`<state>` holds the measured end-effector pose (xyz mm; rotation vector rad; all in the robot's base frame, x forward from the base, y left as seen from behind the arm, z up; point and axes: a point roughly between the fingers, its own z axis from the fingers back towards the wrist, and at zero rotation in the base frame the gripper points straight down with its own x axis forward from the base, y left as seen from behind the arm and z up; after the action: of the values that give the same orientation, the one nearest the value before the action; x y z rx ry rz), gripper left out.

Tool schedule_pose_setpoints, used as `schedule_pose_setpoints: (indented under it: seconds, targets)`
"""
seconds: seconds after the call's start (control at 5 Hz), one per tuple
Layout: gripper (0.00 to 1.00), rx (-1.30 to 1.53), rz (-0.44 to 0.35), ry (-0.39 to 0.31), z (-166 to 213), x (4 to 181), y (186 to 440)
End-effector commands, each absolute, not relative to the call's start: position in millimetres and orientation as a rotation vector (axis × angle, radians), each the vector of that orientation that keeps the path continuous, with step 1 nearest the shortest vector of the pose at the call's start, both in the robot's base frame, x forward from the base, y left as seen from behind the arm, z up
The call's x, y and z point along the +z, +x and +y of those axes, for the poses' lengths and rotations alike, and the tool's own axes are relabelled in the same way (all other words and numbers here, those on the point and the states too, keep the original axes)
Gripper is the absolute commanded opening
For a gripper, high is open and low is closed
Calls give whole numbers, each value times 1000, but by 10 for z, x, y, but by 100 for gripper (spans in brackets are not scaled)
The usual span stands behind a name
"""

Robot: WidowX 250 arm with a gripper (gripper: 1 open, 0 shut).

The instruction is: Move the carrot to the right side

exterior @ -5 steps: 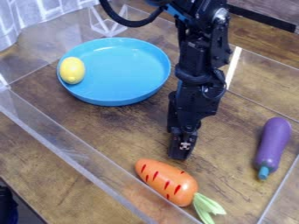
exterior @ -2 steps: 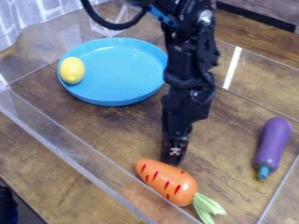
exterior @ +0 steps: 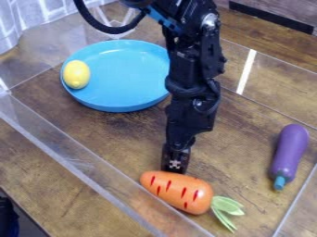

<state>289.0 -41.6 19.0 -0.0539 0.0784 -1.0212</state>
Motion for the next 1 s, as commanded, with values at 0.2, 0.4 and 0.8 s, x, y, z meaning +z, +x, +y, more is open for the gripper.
schedule_pose_setpoints:
  seconds: [0.2,0.4,0.8]
  targets:
    - [100,-1035,101,-74,-439,329,2782]
    - [100,-1040,103,-84,-467,295,2726]
    - [100,-1066,107,-95,-531,242,2628]
